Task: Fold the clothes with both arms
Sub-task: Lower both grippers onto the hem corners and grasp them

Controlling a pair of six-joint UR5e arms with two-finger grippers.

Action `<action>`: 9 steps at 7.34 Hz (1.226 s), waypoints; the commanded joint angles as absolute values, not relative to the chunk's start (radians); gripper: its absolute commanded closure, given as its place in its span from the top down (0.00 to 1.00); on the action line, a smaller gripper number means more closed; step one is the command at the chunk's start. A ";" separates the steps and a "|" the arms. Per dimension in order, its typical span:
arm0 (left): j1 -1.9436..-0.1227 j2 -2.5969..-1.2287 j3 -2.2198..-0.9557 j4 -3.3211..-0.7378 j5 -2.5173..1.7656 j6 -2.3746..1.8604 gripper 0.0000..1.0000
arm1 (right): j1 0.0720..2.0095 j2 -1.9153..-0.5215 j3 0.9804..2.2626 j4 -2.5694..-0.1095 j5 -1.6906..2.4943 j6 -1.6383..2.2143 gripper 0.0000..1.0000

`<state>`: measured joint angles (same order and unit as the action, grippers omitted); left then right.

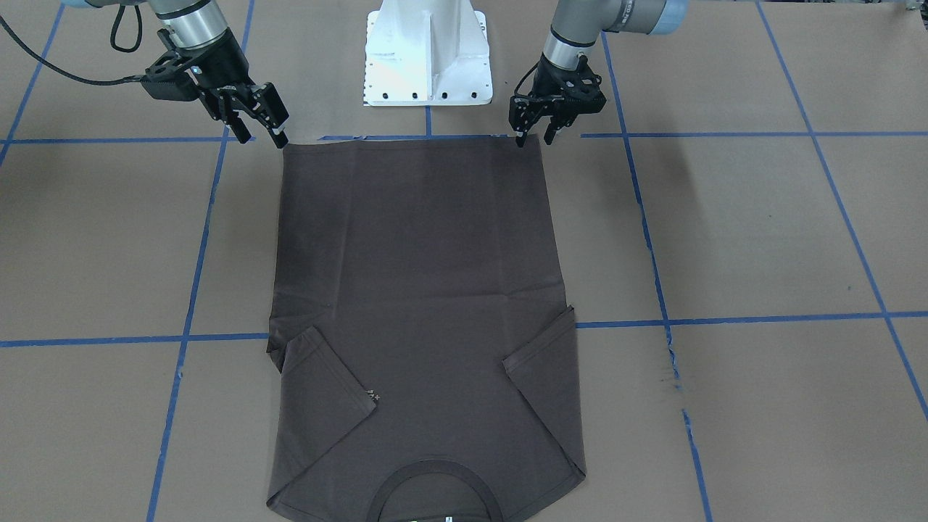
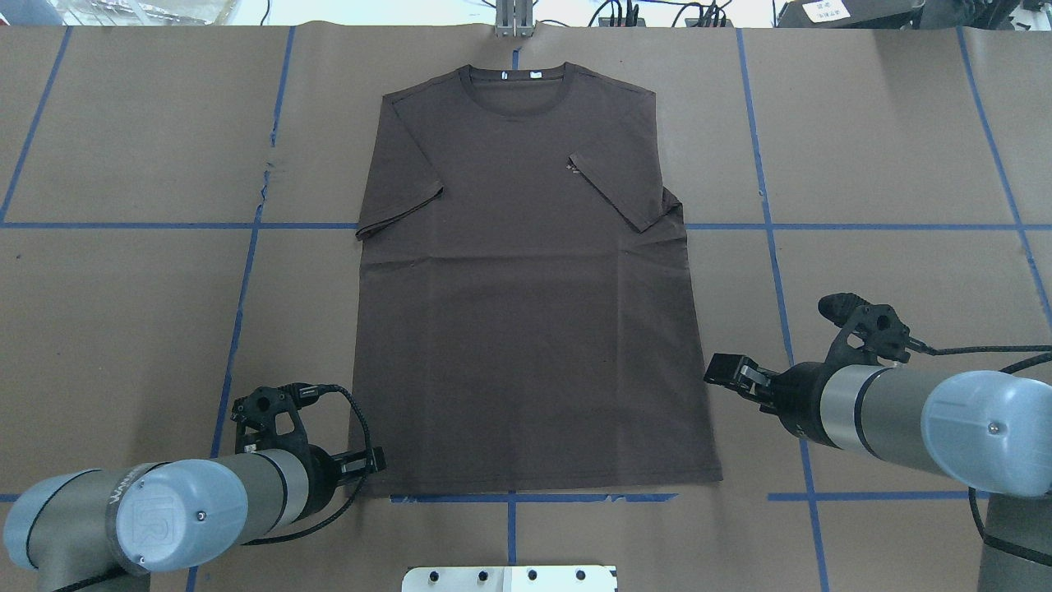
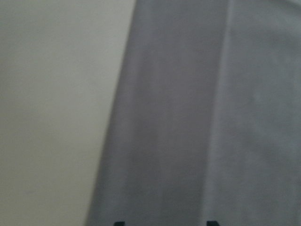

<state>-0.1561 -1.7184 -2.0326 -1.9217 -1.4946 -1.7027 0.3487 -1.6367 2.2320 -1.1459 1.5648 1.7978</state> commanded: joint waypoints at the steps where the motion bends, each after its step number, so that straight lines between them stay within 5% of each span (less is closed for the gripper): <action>1: -0.129 -1.713 -2.031 -1.919 -1.494 -1.712 0.61 | 0.348 -1.637 2.232 -1.146 1.565 1.798 0.86; 6: -0.112 -1.713 -2.022 -1.917 -1.494 -1.713 0.52 | 0.348 -1.637 2.233 -1.146 1.565 1.798 0.86; 9: -0.110 -1.712 -2.019 -1.917 -1.496 -1.729 0.36 | 0.348 -1.637 2.233 -1.146 1.565 1.796 0.86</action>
